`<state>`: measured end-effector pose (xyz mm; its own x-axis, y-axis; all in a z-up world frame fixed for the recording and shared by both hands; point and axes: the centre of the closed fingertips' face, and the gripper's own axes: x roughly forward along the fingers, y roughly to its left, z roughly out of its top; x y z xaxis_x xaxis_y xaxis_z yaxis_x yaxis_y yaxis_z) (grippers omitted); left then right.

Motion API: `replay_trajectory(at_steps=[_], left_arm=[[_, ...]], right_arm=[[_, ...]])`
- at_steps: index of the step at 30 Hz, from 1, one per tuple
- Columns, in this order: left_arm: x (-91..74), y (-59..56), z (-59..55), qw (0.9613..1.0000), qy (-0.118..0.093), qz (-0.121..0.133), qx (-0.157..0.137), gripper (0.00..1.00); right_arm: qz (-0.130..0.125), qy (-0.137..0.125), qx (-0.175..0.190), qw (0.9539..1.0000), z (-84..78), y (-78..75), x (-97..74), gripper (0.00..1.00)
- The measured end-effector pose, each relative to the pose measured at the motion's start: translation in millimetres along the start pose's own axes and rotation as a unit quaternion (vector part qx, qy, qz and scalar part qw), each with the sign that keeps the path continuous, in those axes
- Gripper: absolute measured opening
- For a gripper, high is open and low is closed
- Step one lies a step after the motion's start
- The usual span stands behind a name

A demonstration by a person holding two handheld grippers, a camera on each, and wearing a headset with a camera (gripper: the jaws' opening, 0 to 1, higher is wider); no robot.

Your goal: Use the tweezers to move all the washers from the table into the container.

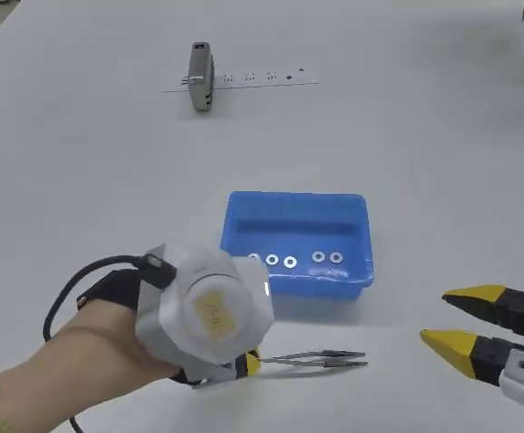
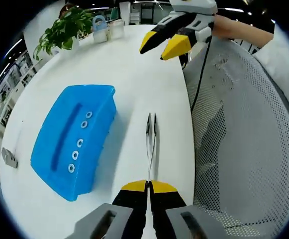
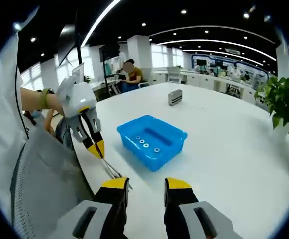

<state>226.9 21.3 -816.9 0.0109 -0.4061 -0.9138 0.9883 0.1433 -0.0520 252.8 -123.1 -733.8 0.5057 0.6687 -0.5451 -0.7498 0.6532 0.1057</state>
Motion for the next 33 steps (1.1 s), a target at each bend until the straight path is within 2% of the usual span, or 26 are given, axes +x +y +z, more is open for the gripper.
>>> replay_trajectory(at_steps=[4, 7, 10, 14, 18, 20, 21, 23, 24, 25, 26, 27, 28, 29, 30, 31, 32, 33], left_arm=[[7.1, 2.9, -6.0, 0.9989, 0.044, 0.0, 0.018, 0.0], [10.8, 0.3, -11.2, 0.9974, 0.07, -0.01, 0.016, 0.0], [10.6, 2.2, -8.8, 0.9973, 0.069, -0.007, 0.024, 0.0], [9.7, 2.5, -11.2, 0.9973, 0.071, -0.009, 0.011, 0.0], [3.7, 0.5, -14.6, 0.9979, 0.047, -0.002, -0.045, 0.04], [-4.3, 2.4, -12.5, 0.9968, 0.015, 0.012, -0.078, 0.05], [-10.9, 3.8, -10.9, 0.9941, -0.009, 0.023, -0.106, 0.08], [-21.1, 5.4, -7.9, 0.9886, -0.047, 0.04, -0.137, 0.12], [-29.1, 5.4, -6.7, 0.9822, -0.075, 0.051, -0.164, 0.16], [-34.5, 5.8, -6.3, 0.9774, -0.093, 0.058, -0.181, 0.18], [-42.9, 7.3, -4.9, 0.9688, -0.122, 0.073, -0.202, 0.2], [-49.0, 8.7, -3.6, 0.9624, -0.143, 0.085, -0.215, 0.24], [-55.3, 10.1, -1.8, 0.954, -0.165, 0.097, -0.231, 0.28], [-62.4, 12.1, 0.7, 0.9437, -0.19, 0.111, -0.247, 0.32], [-72.4, 13.5, 4.5, 0.9287, -0.226, 0.125, -0.266, 0.35], [-79.0, 14.4, 5.9, 0.9182, -0.247, 0.135, -0.279, 0.38], [-88.2, 16.8, 8.0, 0.9042, -0.276, 0.154, -0.287, 0.4], [-94.3, 17.5, 8.5, 0.8956, -0.292, 0.165, -0.292, 0.42]], right_arm=[[-0.026, -0.011, 0.01, 0.9995, 2.3, -7.5, -8.3, 0.31], [-0.039, -0.018, 0.014, 0.999, 2.9, -10.8, -12.5, 0.33], [-0.039, -0.029, 0.01, 0.9988, 3.6, -10.0, -15.6, 0.32], [-0.032, -0.042, -0.006, 0.9986, 8.8, -5.7, -18.4, 0.31], [-0.037, -0.071, -0.005, 0.9968, 20.1, -7.6, -23.0, 0.33], [-0.035, -0.081, -0.003, 0.9961, 24.1, -7.3, -24.5, 0.33], [-0.034, -0.083, -0.003, 0.996, 24.8, -7.4, -24.7, 0.33], [-0.035, -0.088, -0.007, 0.9955, 26.7, -8.0, -25.0, 0.34], [-0.036, -0.089, -0.008, 0.9953, 27.3, -8.4, -25.1, 0.36], [-0.038, -0.091, -0.012, 0.9951, 27.6, -9.0, -25.3, 0.37], [-0.039, -0.092, -0.013, 0.9949, 27.6, -9.9, -25.5, 0.38], [-0.039, -0.093, -0.013, 0.9948, 27.5, -10.4, -25.4, 0.39], [-0.039, -0.094, -0.011, 0.9947, 27.5, -11.3, -25.3, 0.4], [-0.04, -0.097, -0.009, 0.9945, 27.9, -12.8, -25.2, 0.42], [-0.042, -0.098, -0.007, 0.9943, 28.2, -14.9, -24.8, 0.44], [-0.045, -0.098, -0.007, 0.9942, 28.3, -17.3, -24.4, 0.45], [-0.047, -0.096, -0.008, 0.9942, 28.1, -19.4, -23.9, 0.46], [-0.051, -0.092, -0.01, 0.9944, 27.5, -22.4, -23.5, 0.48]])
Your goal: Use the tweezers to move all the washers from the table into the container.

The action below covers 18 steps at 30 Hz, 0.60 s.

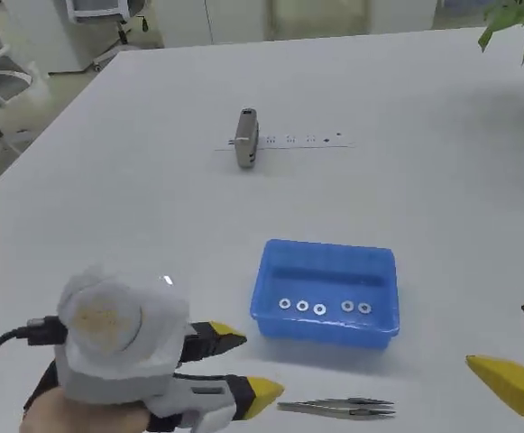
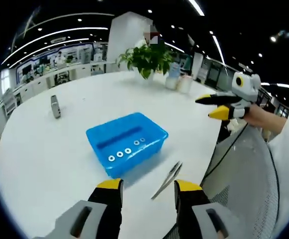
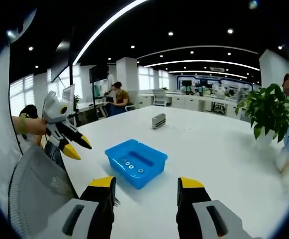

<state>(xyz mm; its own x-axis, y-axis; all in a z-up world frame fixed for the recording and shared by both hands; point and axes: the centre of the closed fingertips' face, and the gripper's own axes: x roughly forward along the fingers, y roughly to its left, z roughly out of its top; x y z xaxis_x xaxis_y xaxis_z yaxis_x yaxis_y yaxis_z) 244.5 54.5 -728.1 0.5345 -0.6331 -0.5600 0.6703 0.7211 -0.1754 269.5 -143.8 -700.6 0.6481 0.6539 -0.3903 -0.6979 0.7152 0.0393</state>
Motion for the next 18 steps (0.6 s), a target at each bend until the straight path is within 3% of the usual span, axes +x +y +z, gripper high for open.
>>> replay_trajectory(at_steps=[3, 7, 10, 18], left_arm=[[-10.9, 7.2, 14.9, 0.9976, -0.059, 0.037, -0.004, 0.51], [-27.4, 15.0, 37.3, 0.9872, -0.141, 0.07, -0.022, 0.63], [-37.4, 21.3, 43.0, 0.9798, -0.171, 0.095, -0.044, 0.74], [-52.2, 25.7, 57.9, 0.9647, -0.221, 0.138, -0.038, 0.97]], right_arm=[[-0.009, 0.007, -0.007, 0.9999, 0.4, -5.0, 0.0, 0.52], [-0.012, 0.002, -0.006, 0.9999, 10.4, -4.5, -1.2, 0.61], [-0.015, -0.016, -0.008, 0.9997, 18.8, -2.5, -2.8, 0.67], [-0.031, -0.084, 0.014, 0.9959, 39.9, -9.7, -9.6, 0.89]])
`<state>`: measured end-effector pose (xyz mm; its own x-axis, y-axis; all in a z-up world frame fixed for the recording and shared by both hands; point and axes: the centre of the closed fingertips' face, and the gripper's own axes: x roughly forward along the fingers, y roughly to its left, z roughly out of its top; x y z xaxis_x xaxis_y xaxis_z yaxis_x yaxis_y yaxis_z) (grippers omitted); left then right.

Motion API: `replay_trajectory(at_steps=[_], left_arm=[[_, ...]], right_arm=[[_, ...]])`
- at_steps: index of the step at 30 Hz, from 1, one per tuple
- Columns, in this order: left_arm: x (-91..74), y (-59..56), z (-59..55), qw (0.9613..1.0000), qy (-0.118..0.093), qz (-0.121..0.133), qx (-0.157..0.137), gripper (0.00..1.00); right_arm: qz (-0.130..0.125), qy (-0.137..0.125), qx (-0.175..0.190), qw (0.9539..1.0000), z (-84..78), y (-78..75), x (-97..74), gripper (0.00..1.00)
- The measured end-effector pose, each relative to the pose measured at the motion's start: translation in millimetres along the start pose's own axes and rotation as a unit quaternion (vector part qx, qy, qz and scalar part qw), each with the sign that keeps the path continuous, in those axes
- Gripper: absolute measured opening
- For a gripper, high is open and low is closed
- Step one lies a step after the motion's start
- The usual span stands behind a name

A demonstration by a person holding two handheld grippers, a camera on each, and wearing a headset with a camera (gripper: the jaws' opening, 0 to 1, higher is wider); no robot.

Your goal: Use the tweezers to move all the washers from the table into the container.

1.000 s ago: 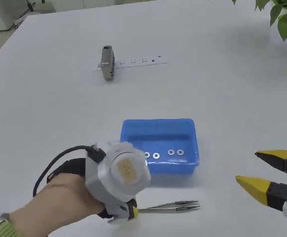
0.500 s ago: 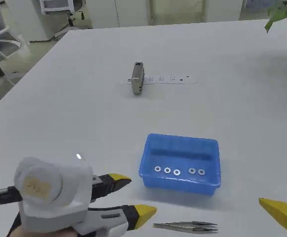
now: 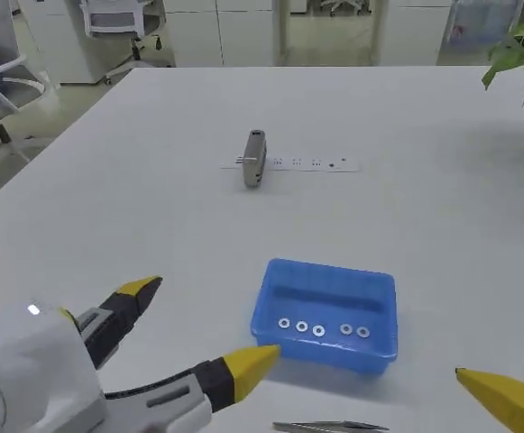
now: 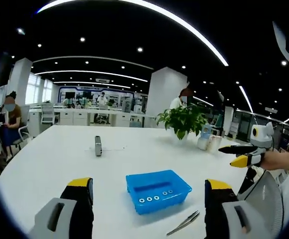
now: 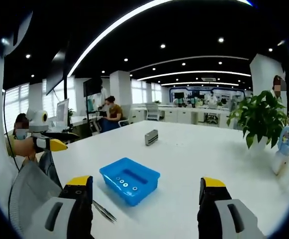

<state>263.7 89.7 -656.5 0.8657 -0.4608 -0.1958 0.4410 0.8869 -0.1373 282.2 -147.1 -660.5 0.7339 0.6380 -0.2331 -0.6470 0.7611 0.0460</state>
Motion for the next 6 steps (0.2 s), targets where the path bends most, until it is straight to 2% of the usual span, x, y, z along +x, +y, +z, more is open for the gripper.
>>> replay_trajectory(at_steps=[2, 4, 6], left_arm=[[-0.8, 2.3, 5.7, 0.9998, -0.013, 0.012, 0.008, 0.99], [-2.6, 4.3, 13.7, 0.9993, -0.034, 0.017, 0.006, 0.99], [-2.9, 4.8, 17.4, 0.9989, -0.043, 0.018, 0.001, 0.99]], right_arm=[[-0.009, -0.03, 0.002, 0.9995, 10.9, -4.0, -0.5, 0.98], [-0.013, -0.047, 0.011, 0.9987, 17.8, -7.6, -0.9, 0.99], [-0.013, -0.057, 0.016, 0.9982, 21.3, -9.6, -2.1, 0.99]])
